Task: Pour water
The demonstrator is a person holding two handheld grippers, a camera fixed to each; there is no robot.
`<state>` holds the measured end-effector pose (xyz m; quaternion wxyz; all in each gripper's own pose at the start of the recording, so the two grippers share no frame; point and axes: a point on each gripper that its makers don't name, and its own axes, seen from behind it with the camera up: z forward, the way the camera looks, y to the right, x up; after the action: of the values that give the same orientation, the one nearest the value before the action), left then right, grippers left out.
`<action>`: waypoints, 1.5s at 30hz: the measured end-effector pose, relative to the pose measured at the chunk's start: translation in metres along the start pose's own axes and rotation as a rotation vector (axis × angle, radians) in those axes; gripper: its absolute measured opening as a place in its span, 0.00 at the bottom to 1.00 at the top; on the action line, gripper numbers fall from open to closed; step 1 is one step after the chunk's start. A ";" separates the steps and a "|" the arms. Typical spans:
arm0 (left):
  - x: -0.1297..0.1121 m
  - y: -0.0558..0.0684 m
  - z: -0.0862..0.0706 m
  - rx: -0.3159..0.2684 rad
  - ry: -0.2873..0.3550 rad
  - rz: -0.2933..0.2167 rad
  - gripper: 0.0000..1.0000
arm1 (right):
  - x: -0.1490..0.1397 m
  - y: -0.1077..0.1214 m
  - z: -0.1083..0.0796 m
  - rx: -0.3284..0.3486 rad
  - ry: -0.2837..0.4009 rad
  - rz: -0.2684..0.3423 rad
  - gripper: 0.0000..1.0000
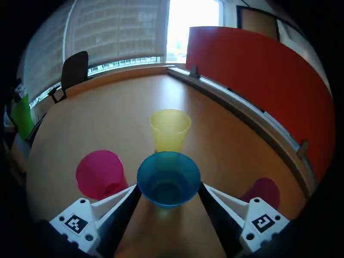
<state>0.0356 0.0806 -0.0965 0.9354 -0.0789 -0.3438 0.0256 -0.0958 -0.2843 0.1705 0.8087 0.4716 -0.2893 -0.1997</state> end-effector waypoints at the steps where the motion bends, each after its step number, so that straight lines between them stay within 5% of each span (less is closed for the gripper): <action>1: 0.000 0.000 0.000 0.000 0.000 -0.001 0.81 | 0.000 0.000 0.001 0.000 0.001 0.000 0.99; 30: -0.002 -0.001 -0.002 0.004 -0.003 -0.002 0.81 | -0.001 0.000 0.004 -0.009 0.041 0.013 0.88; 37: 0.009 0.002 0.001 -0.012 0.015 0.011 0.81 | 0.010 0.007 -0.021 -0.043 0.076 0.029 0.88; 45: 0.036 0.008 0.003 -0.042 0.068 0.040 0.81 | 0.045 0.016 -0.083 -0.116 0.161 0.078 0.88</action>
<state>0.0611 0.0928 -0.0721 0.9440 -0.1060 -0.3106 0.0344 -0.0066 -0.2492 0.1651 0.8625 0.4269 -0.2293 -0.1461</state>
